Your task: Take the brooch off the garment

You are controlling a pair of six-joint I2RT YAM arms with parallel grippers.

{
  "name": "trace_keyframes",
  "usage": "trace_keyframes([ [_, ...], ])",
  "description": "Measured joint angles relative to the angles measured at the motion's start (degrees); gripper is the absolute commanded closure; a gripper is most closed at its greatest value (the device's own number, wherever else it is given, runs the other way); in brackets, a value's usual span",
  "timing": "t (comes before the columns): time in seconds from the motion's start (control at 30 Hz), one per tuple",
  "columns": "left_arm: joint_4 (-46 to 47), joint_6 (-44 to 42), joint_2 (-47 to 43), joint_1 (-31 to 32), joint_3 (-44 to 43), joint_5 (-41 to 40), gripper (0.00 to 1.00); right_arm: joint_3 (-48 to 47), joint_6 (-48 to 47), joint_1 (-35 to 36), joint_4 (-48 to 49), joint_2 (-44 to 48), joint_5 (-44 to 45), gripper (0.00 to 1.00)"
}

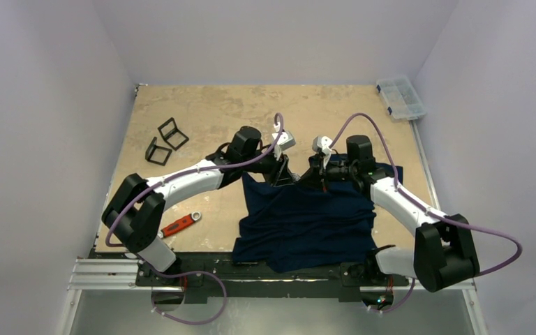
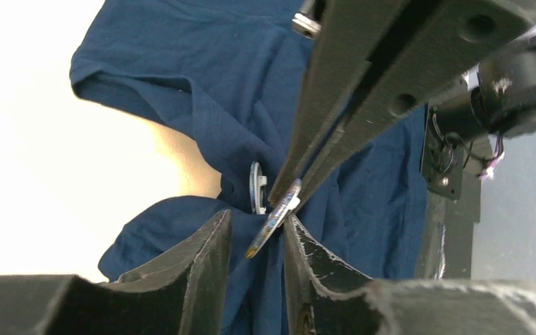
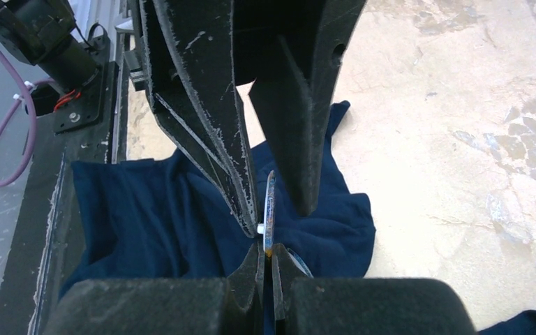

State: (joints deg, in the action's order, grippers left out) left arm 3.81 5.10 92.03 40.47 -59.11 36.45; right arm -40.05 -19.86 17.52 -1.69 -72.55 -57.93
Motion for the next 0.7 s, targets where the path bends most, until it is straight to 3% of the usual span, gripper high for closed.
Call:
trace_keyframes([
  [0.23,0.37,3.63,-0.52,-0.63,1.03,-1.64,0.56,0.24,0.66,-0.11,0.44,0.35,0.33,1.00],
  [0.7,-2.84,-12.09,-5.29,-2.08,2.21,-1.16,0.57,0.70,-3.15,0.00,-1.73,0.59,0.35,1.00],
])
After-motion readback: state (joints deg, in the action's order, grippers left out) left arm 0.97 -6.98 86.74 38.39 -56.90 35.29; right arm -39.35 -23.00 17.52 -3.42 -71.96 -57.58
